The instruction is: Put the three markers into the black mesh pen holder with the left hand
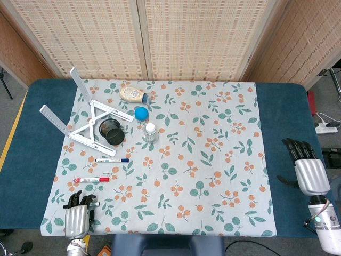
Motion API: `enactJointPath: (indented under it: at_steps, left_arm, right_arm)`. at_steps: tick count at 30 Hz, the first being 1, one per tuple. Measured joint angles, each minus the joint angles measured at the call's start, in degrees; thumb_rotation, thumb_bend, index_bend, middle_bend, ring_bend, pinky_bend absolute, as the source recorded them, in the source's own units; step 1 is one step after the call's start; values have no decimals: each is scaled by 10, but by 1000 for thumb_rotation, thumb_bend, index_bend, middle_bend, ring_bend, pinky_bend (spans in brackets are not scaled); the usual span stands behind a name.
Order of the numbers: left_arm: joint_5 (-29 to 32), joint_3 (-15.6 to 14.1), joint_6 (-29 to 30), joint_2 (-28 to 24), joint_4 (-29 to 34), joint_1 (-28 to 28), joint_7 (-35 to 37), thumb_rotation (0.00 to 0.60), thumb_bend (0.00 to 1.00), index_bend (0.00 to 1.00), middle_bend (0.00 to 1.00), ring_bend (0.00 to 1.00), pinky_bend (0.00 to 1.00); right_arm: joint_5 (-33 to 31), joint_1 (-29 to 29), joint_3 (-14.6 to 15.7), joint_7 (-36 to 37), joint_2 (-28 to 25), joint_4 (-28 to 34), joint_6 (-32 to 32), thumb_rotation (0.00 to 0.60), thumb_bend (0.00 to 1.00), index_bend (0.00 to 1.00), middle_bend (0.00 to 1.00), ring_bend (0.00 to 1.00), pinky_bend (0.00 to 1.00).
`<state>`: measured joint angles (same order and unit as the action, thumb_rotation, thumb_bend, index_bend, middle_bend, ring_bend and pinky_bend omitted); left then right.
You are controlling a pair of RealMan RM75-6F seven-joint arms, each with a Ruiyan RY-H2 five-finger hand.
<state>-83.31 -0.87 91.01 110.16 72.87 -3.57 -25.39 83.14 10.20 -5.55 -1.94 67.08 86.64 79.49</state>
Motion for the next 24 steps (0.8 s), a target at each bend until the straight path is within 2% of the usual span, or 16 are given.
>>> enactJointPath:
  at_steps: [9, 16, 24]
  left_arm:
    - [7, 8, -8, 7, -10, 3, -10, 600, 386, 360, 382, 124, 142]
    - [10, 15, -11, 7, -12, 7, -15, 600, 389, 383, 445, 145, 147]
    - [18, 19, -15, 7, -15, 8, -21, 600, 396, 392, 450, 152, 152]
  right_arm:
    - [1, -1, 0, 2, -2, 1, 3, 600, 27, 100, 74, 96, 96]
    - [-1, 0, 0, 0, -2, 1, 1, 600, 27, 110, 75, 98, 96]
    - [-2, 0, 0, -1, 0, -1, 1, 600, 27, 110, 75, 105, 96]
